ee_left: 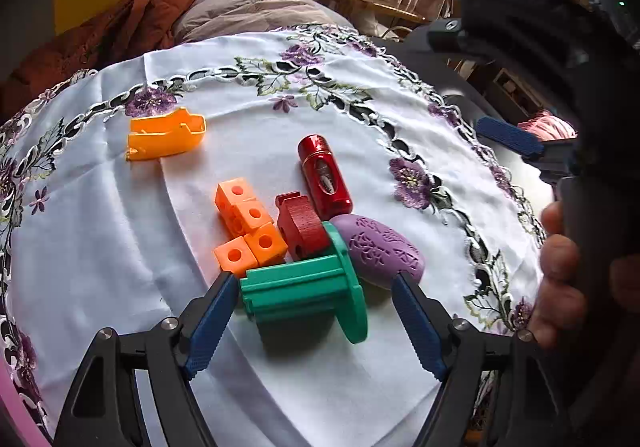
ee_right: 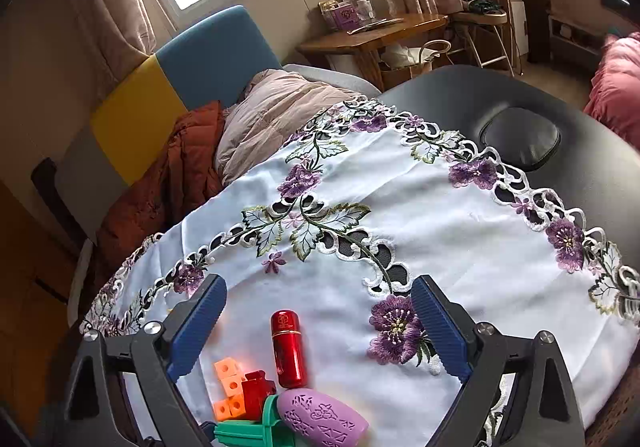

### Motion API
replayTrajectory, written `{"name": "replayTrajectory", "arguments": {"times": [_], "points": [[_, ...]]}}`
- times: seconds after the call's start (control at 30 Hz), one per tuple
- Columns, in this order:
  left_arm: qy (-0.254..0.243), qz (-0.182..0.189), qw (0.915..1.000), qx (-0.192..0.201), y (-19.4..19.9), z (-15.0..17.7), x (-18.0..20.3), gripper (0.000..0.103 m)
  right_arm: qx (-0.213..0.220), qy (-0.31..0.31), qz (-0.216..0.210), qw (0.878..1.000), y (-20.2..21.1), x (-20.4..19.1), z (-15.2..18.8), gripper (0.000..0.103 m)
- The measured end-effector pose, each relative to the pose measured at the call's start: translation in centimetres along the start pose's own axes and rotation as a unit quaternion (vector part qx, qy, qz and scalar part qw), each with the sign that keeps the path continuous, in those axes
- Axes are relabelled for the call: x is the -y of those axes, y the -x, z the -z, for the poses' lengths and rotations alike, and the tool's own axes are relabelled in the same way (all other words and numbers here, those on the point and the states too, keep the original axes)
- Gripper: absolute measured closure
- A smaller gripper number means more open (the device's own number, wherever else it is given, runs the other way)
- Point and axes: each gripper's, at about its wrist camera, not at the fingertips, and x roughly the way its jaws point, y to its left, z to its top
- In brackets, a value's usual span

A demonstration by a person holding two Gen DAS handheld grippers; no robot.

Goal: Organize rigid objects
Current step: 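Move both tools to the cloth and grasp the teal spool with the left gripper, then lift the teal spool with the left gripper while the right gripper grasps the red bar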

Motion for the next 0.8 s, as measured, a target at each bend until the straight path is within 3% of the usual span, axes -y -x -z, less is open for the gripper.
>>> {"name": "replayTrajectory", "arguments": {"times": [0.07,0.1,0.2,0.47,0.7,0.8], "points": [[0.011,-0.004,0.9999,-0.010,-1.0,0.1,-0.4,0.026,-0.005,-0.004,-0.002,1.000,-0.2,0.1,0.0,0.009],[0.016,-0.006,0.9998,-0.014,-1.4,0.2,-0.6,0.035,-0.006,-0.003,0.001,1.000,-0.3,0.1,0.0,0.009],[0.009,0.002,0.9999,0.009,-0.7,0.8,-0.7,0.042,-0.012,-0.001,0.000,1.000,-0.6,0.1,0.1,0.009],[0.023,-0.012,0.9989,0.039,3.0,4.9,-4.1,0.044,-0.052,0.016,-0.029,0.998,-1.9,-0.8,0.7,0.008],[0.062,-0.059,0.9937,0.073,6.1,9.0,-8.3,0.044,-0.093,0.088,-0.058,0.990,-3.0,-3.7,2.4,0.009],[0.070,-0.068,0.9917,0.083,6.6,9.8,-9.2,0.044,-0.113,0.116,-0.097,0.982,-3.3,-5.3,3.2,0.009]]}}
